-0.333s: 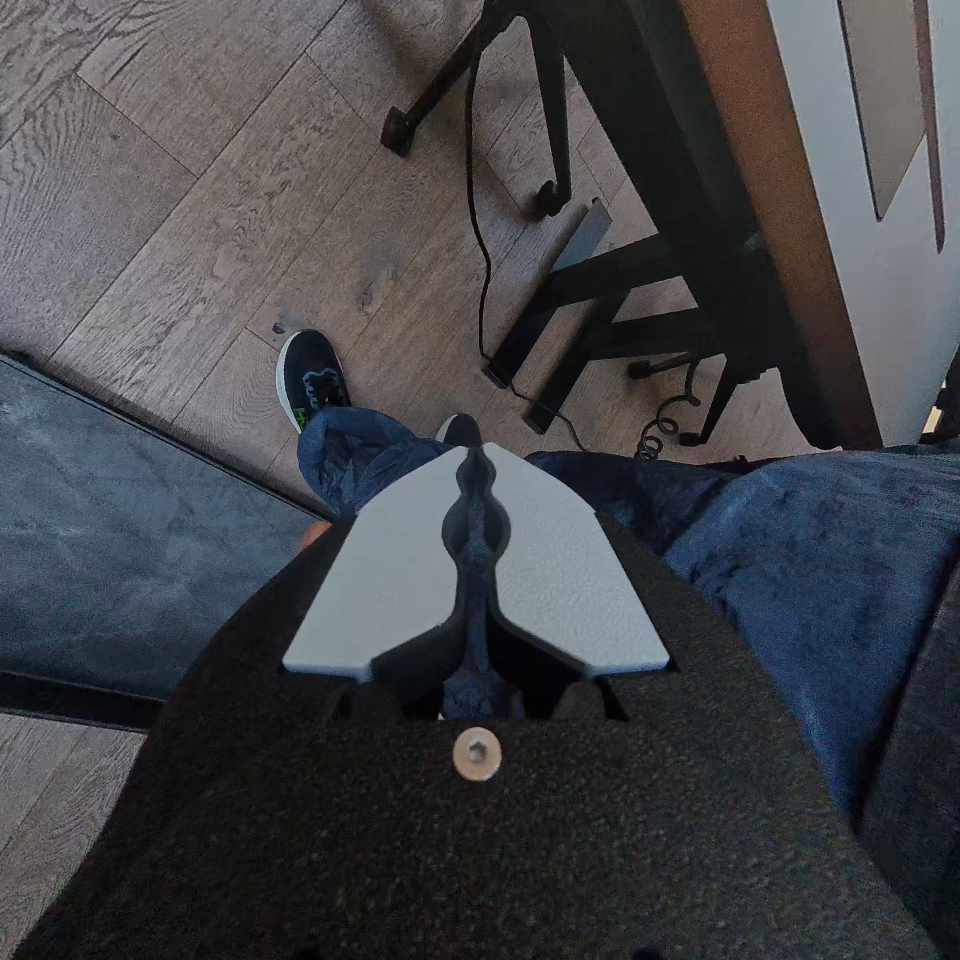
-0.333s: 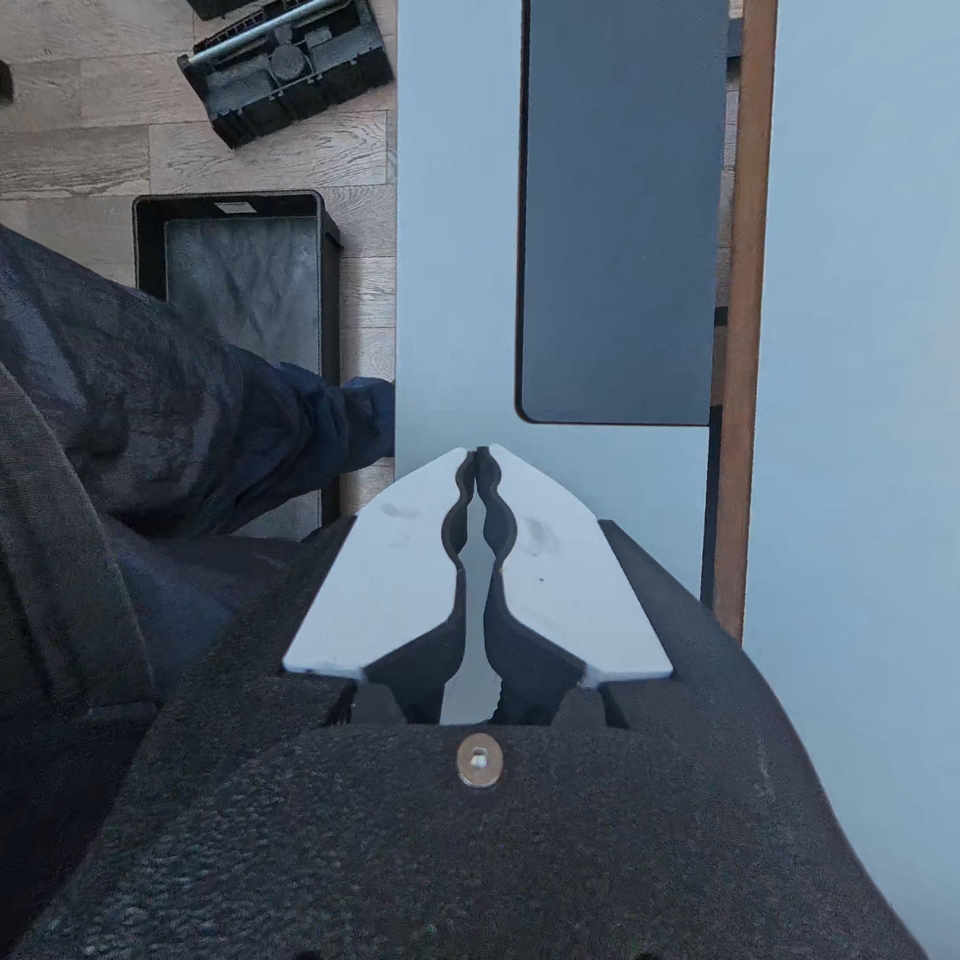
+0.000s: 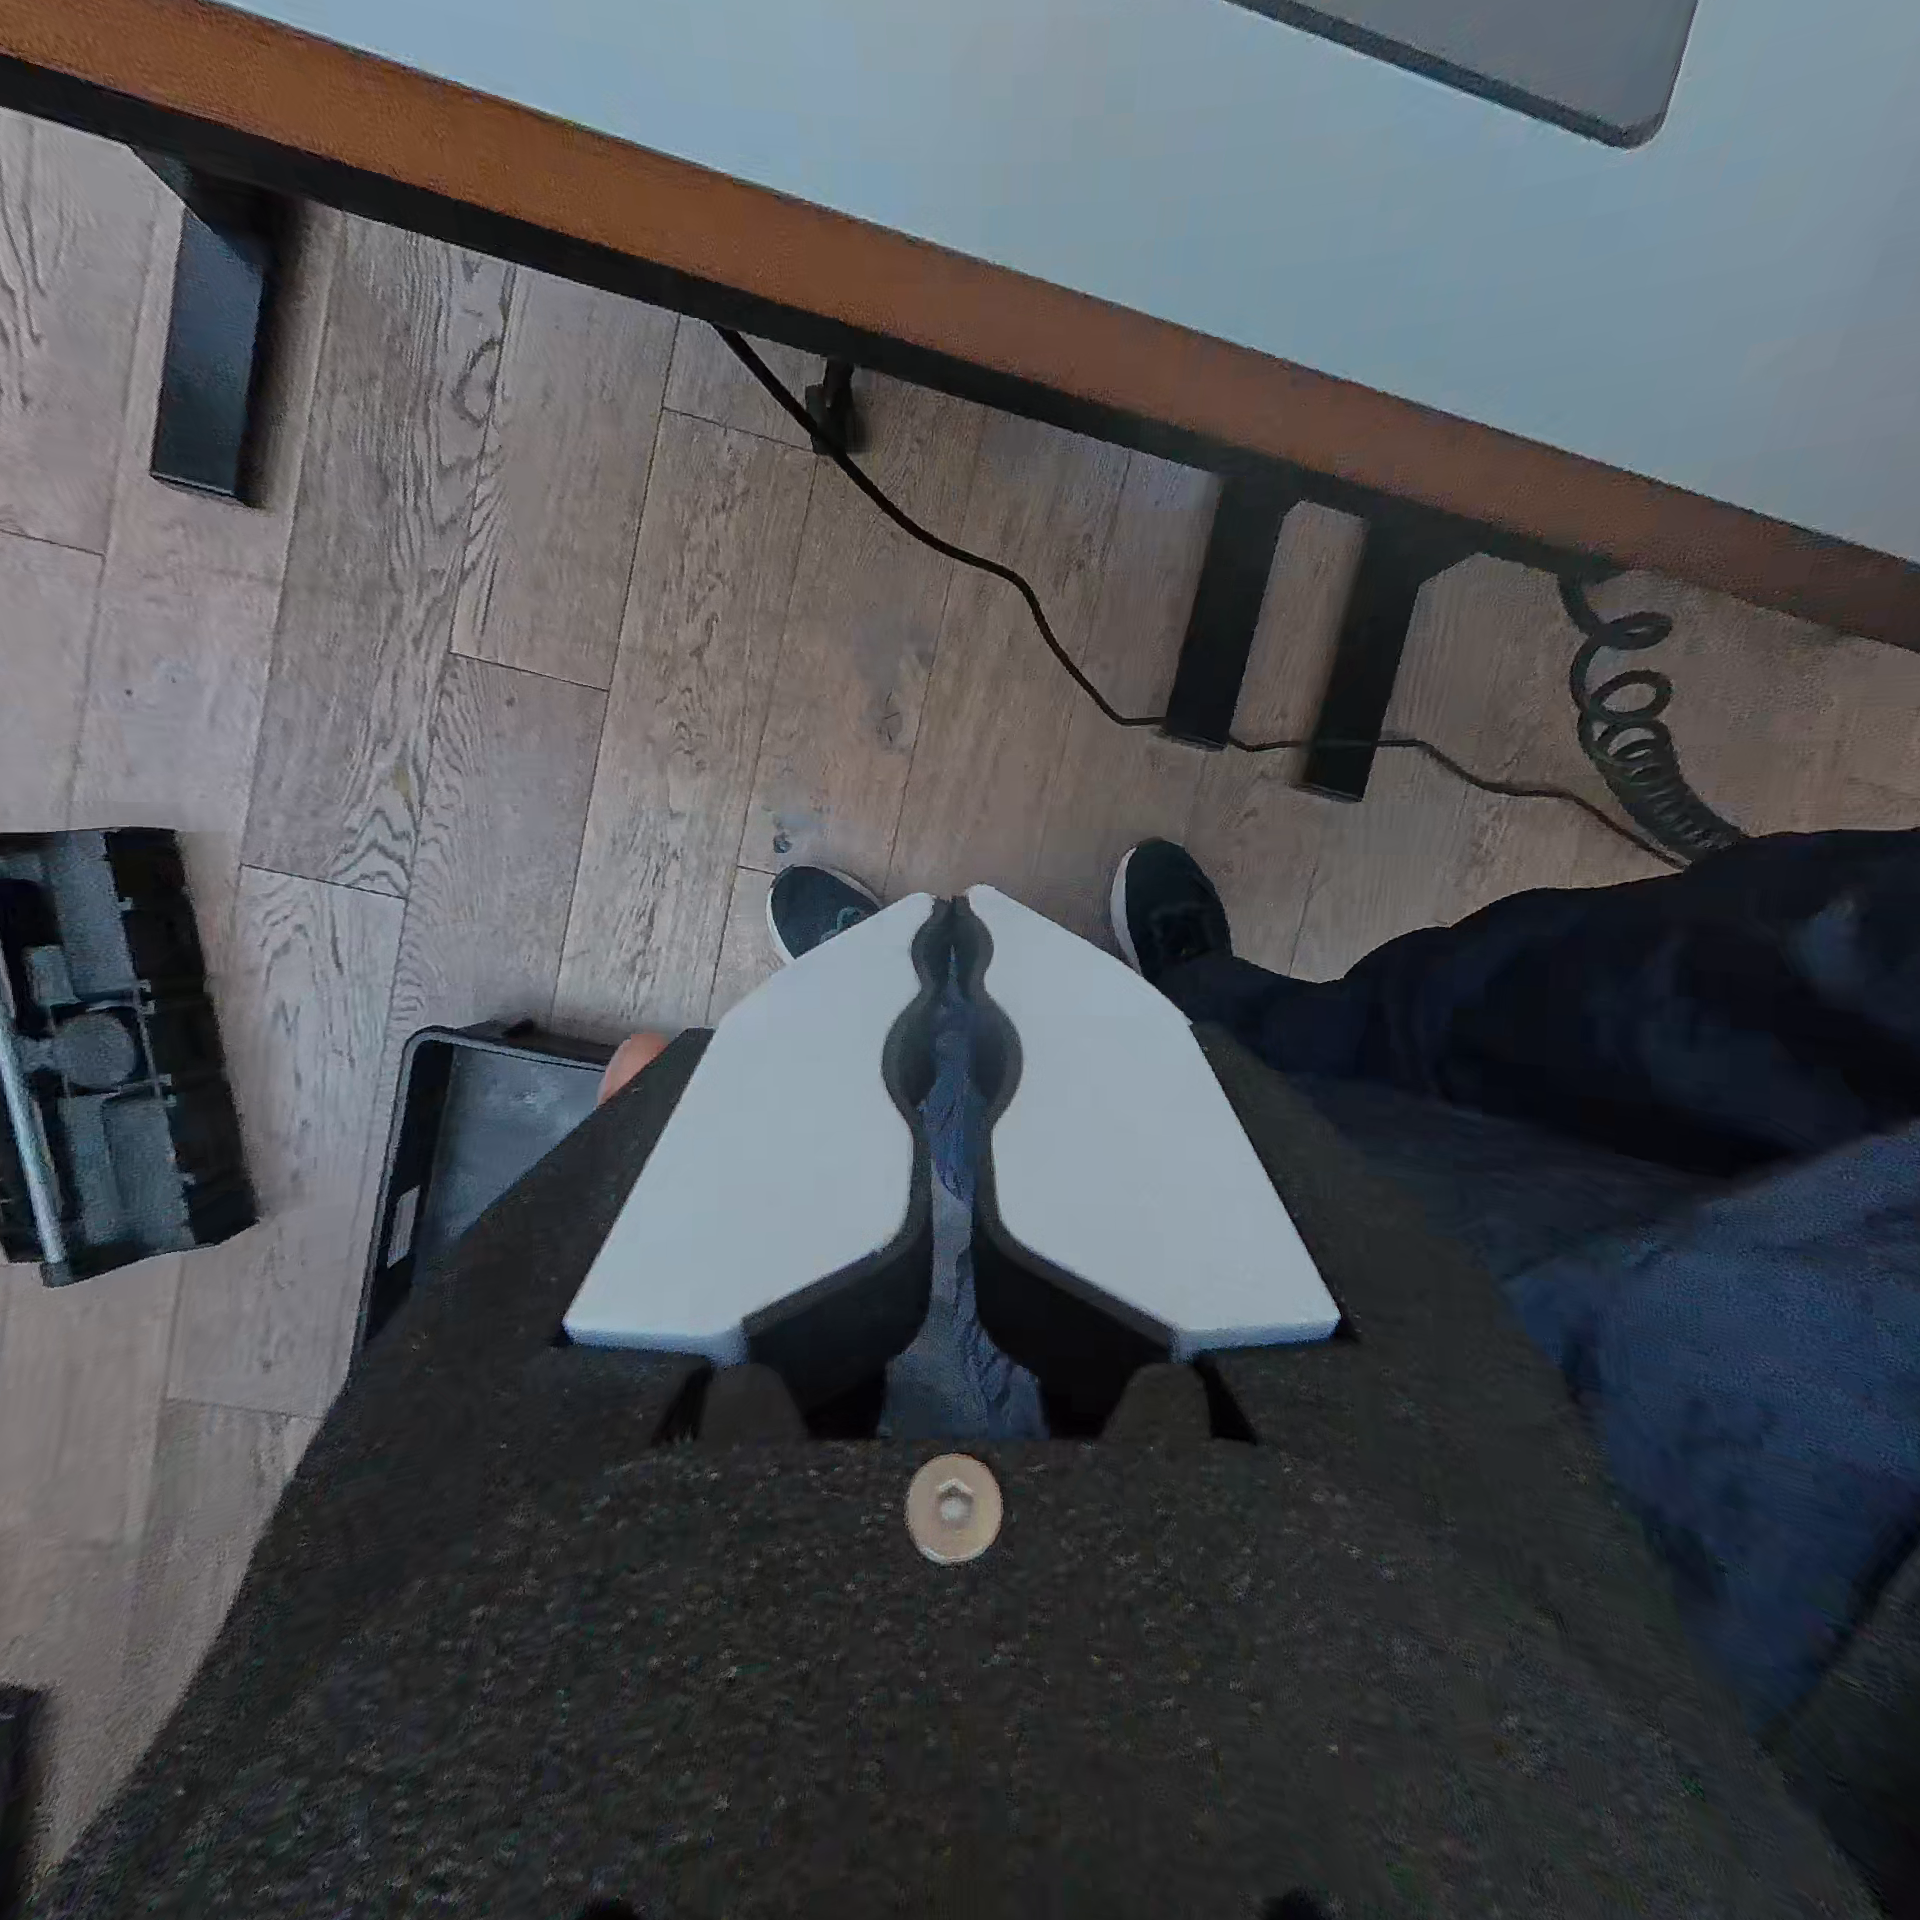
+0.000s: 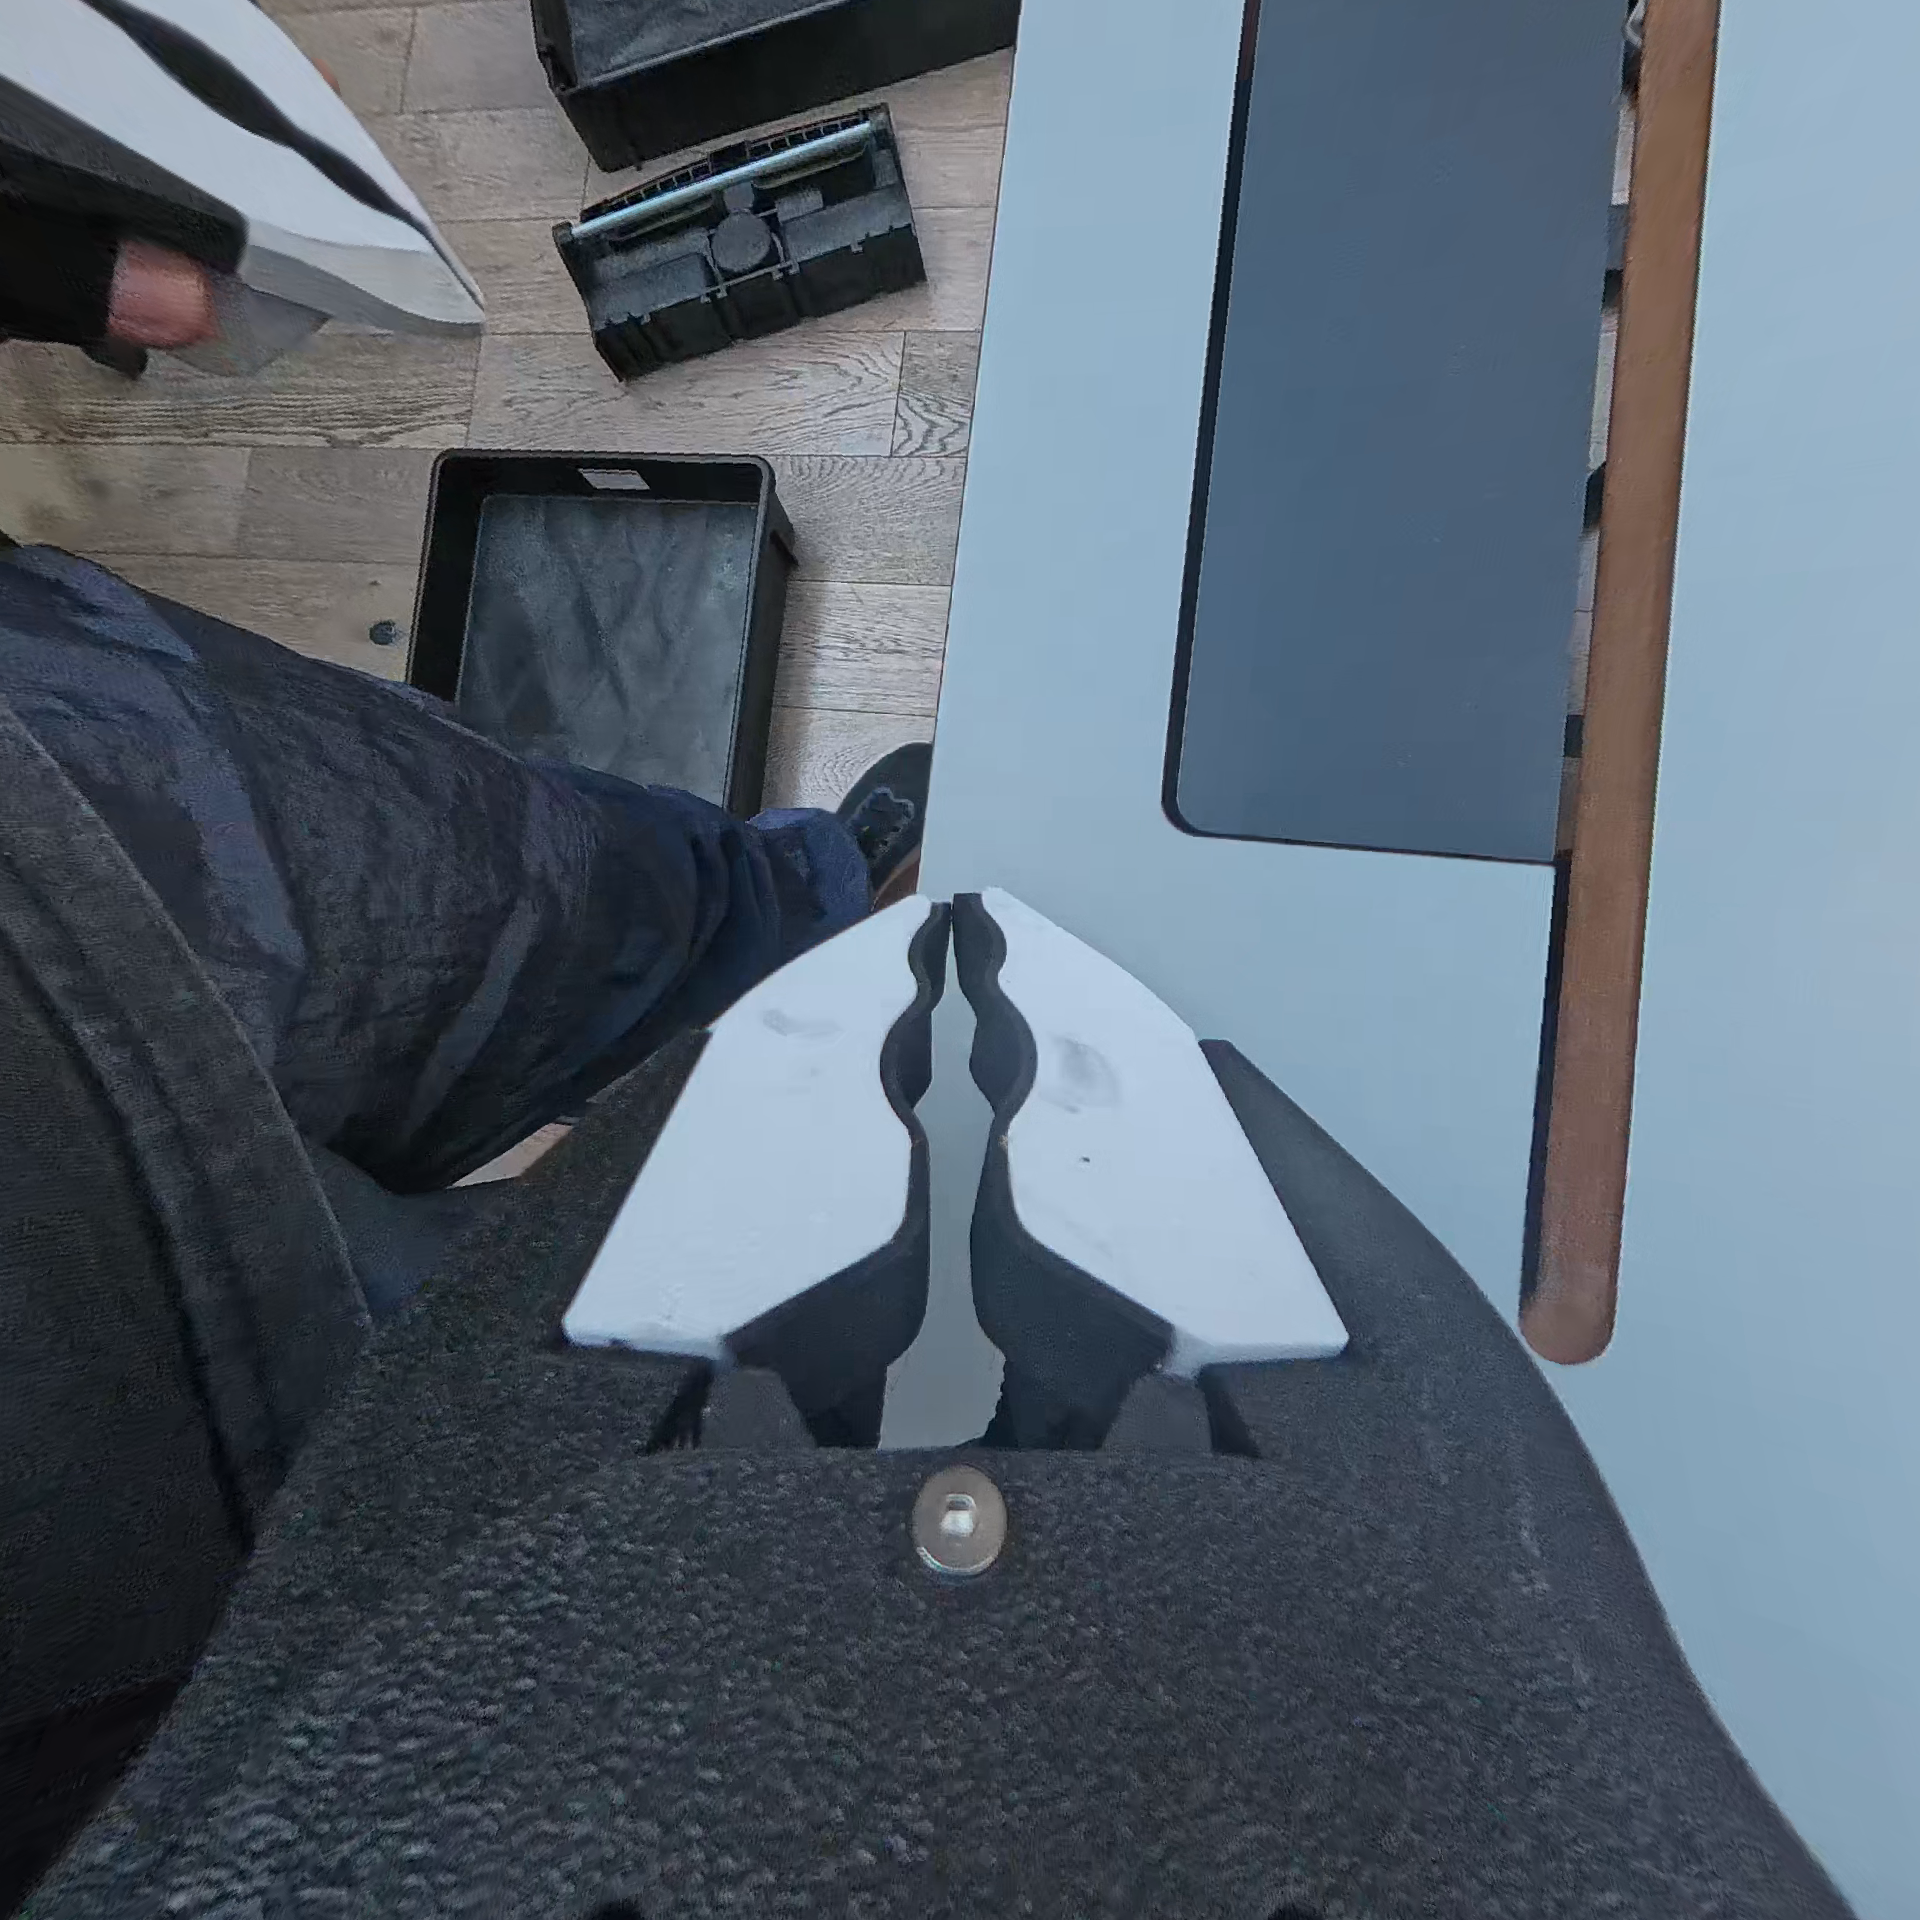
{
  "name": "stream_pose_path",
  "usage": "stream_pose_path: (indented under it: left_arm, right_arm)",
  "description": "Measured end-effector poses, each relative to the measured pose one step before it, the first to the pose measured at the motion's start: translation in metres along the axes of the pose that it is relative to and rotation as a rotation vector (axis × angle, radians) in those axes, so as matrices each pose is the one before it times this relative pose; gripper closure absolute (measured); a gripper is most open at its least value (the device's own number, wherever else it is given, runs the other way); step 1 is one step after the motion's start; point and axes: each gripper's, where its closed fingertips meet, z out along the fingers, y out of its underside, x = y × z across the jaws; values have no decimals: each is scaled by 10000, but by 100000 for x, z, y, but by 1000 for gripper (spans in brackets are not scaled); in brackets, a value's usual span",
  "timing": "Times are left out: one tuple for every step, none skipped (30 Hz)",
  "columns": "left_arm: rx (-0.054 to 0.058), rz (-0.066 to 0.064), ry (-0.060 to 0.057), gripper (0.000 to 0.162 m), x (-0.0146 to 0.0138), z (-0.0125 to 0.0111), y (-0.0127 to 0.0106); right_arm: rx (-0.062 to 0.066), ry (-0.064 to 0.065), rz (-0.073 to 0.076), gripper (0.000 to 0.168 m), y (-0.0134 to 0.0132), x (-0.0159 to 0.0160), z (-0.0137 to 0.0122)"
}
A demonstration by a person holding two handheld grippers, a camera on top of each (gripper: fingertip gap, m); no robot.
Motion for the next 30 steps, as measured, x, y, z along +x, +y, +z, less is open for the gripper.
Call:
stream_pose_path:
  left_arm:
    - [-178, 562, -333, 160, 70, -66, 170]
    - [-216, 266, -269, 158, -97, 3, 515]
    - [-278, -46, -137, 155, -146, 114, 847]
    - [-318, -311, 1, 153, -149, 187, 1105]
    - [-354, -456, 81, 152, -212, 252, 1303]
    - [-379, -538, 26, 152, -430, 216, 1410]
    - [-326, -536, -41, 152, -656, 137, 1372]
    - [-239, -506, -66, 152, -789, 49, 1228]
    - [-148, -499, -29, 152, -808, -28, 1029]
    - [-89, -516, 54, 152, -750, -36, 855]
    - [-60, -508, 99, 151, -695, -53, 705]
    - [-28, -462, 106, 151, -677, -47, 590]
    - [-47, -429, 145, 151, -594, -3, 529]
    - [-81, -387, 179, 151, -502, 54, 489]
    - [-102, -320, 208, 152, -404, 99, 418]
    - [-147, -247, 245, 152, -301, 138, 379]
    - [-159, -145, 177, 152, -343, 141, 271]
    - [-128, -2, 95, 152, -395, 128, 122]
    - [-120, 98, 91, 152, -372, 109, -27]
    - [-134, 127, 98, 152, -357, 114, -129]
    - [-107, 147, 72, 152, -398, 79, -288]
    - [-56, 153, 59, 152, -432, 52, -451]
    - [-20, 139, 71, 153, -428, 24, -584]
    - [-16, 132, 97, 153, -383, 13, -660]
    - [-21, 154, 93, 153, -361, -16, -707]
    - [-12, 199, 77, 153, -347, -60, -742]
    - [-1, 247, 73, 154, -312, -110, -756]
    - [8, 280, 60, 153, -315, -140, -759]
    - [15, 285, 43, 154, -349, -168, -722]
    - [13, 273, 39, 154, -383, -181, -667]
  right_arm:
    - [-16, -11, -41, 167, 192, -23, -70]
    - [9, -3, -14, 167, 92, 28, -87]
    - [35, -6, 13, 167, 7, 71, -67]
    - [35, -4, 30, 167, -20, 103, -17]
    - [4, 5, 49, 167, 8, 142, 77]
    - [-30, -1, 68, 167, 34, 149, 162]
    - [-43, 7, 75, 167, 4, 154, 211]
    - [-49, 2, 75, 166, -36, 125, 245]
    - [-39, 1, 60, 166, -136, 85, 286]
    - [-38, -17, 36, 166, -229, 27, 311]
    - [-36, -18, -2, 166, -300, -33, 364]
    - [-48, 1, -43, 166, -323, -38, 418]
    - [-77, 19, -56, 166, -342, -33, 489]
    - [-90, 10, -43, 166, -353, -49, 529]
    - [-91, 8, -10, 166, -365, -31, 569]
    - [-79, 26, 16, 166, -400, 5, 590]
    - [-86, 25, 39, 166, -399, 14, 578]
    - [-101, 18, 47, 166, -425, 11, 561]
    - [-89, 31, 30, 166, -467, 8, 510]
    - [-85, 50, 6, 166, -510, 16, 450]
    - [-81, 50, -14, 166, -540, 0, 394]
    - [-48, 46, -31, 166, -613, -25, 327]
    - [-22, 50, -30, 166, -655, -36, 290]
    - [-16, 71, -24, 166, -645, -1, 267]
    - [-16, 86, -3, 166, -628, 4, 254]
    - [-9, 87, 26, 166, -624, 14, 245]
    - [-3, 92, 52, 166, -614, 18, 224]
    - [-1, 99, 65, 166, -607, 14, 219]
    - [21, 126, 46, 166, -644, 33, 195]
    - [43, 131, 44, 166, -664, 27, 184]
